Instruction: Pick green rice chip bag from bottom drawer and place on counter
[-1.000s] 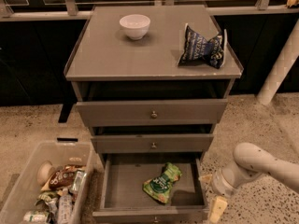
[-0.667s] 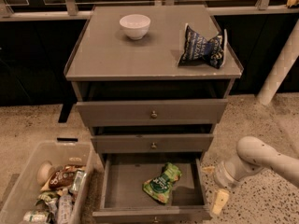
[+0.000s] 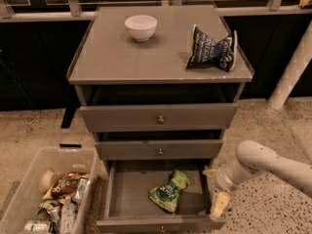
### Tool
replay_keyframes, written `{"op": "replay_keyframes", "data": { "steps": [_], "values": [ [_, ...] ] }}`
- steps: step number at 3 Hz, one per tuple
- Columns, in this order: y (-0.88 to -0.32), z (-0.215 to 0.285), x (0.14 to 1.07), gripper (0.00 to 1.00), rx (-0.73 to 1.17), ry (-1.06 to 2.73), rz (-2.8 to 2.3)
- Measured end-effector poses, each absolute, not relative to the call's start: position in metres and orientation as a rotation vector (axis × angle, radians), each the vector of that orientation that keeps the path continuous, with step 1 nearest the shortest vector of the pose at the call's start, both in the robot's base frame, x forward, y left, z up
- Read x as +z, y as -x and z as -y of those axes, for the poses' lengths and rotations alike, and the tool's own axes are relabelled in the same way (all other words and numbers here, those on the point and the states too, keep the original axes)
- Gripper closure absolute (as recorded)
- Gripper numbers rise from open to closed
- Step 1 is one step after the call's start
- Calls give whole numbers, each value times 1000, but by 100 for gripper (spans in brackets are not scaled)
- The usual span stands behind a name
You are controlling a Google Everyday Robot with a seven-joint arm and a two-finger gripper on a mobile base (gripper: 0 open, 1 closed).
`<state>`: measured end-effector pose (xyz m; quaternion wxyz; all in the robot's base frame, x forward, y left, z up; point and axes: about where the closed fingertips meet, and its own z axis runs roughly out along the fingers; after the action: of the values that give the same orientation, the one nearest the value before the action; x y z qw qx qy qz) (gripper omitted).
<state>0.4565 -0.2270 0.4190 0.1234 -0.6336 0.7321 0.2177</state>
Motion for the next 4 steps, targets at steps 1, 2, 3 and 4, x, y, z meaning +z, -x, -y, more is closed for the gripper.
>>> {"op": "replay_keyframes", "data": {
  "steps": [1,2,3,4],
  "values": [
    [-503,210,404,0,554,1840,-2105],
    [-561,207,391,0,523,1758,-2110],
    [-555,206,382,0,529,1762,-2110],
    [-519,203,327,0,563,1762,-2119]
  ]
}}
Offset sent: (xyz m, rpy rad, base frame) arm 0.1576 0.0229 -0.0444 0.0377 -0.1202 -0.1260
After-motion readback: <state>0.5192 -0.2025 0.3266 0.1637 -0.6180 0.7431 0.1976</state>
